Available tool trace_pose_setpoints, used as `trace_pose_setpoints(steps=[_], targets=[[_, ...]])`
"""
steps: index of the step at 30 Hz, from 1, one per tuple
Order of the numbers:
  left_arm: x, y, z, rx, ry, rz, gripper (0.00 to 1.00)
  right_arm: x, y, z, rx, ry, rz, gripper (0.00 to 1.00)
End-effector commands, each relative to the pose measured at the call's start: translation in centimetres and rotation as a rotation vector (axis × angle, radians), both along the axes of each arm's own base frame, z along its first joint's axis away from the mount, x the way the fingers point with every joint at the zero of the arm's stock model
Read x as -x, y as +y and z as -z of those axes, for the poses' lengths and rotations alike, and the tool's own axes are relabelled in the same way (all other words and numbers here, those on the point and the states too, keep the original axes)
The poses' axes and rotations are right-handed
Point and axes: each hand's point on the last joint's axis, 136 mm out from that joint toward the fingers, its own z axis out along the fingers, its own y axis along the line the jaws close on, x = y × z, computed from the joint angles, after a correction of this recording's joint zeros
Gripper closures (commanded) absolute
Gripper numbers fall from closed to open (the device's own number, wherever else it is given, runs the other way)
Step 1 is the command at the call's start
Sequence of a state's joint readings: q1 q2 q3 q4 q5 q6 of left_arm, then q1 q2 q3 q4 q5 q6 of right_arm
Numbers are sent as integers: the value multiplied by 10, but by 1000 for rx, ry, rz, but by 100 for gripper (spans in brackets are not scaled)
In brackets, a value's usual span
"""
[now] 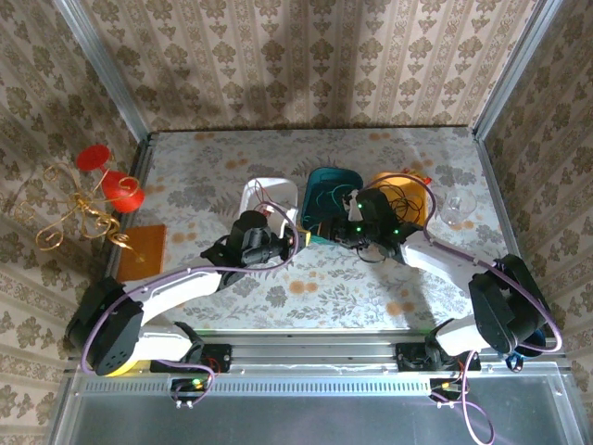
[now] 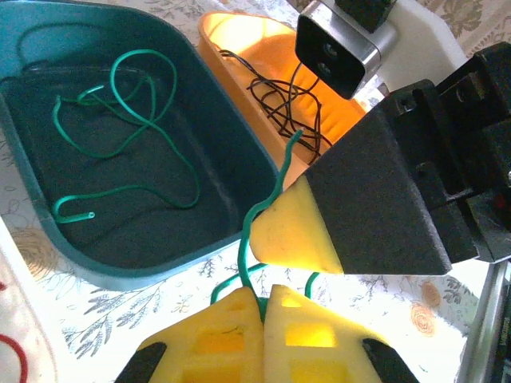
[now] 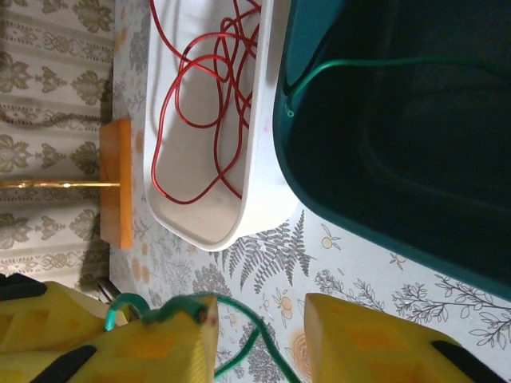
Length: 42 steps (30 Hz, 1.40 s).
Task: Untangle the cables
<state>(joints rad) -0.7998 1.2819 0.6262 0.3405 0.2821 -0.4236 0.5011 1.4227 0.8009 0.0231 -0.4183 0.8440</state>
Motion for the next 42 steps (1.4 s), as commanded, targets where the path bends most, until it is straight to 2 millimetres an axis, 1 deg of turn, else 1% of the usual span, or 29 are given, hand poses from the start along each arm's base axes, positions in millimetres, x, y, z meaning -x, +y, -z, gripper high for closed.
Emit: trace_pose_setpoints(steps=[1,2,4,5,8,12,15,20,23,25,28,33,35,37,39,41,42], targets=[[13,-16,-14,54,7,79,100,-18,-12,-15,-16,-65,80,73],[11,-16,-14,53,4,72,100,-17,-12,-14,-10,-62,75,76],[8,-15,-15,51,-7,60,100,-12,-13,-22,-15,-77,66,82],[7,-15,-17,51,-16,55,100,-10,-14,-20,-13,-74,60,84],[3,-13,-22,51,-42,33,100,-3,-18,-16,0,-69,57,87],[1,-11,-29,52,-76,27,100,5,-30,-9,47,-63,81,90],[4,-12,-34,58,-88,44,100,7,-45,0,97,-46,131,93],[9,-11,-42,75,-96,68,100,8,-88,15,214,-20,296,95],[12,-12,-46,92,-97,82,100,9,-106,15,243,-21,370,95],[13,-13,-50,108,-95,87,100,10,-112,13,257,-33,393,94],[10,-14,-54,128,-99,84,100,8,-112,6,253,-62,388,93],[-1,-21,-54,123,-100,82,100,3,-96,-10,203,-112,315,93],[-9,-20,-52,110,-98,48,100,-1,-93,-19,191,-137,303,92],[-20,-12,-44,75,-86,-27,100,-7,-90,-27,195,-158,291,92],[-34,2,-30,27,-57,-136,100,-15,-86,-35,200,-178,279,92],[-47,22,-15,-26,-32,-263,100,-26,-82,-38,219,-173,267,91],[-51,32,-8,-56,-23,-321,100,-31,-81,-35,232,-165,263,91]])
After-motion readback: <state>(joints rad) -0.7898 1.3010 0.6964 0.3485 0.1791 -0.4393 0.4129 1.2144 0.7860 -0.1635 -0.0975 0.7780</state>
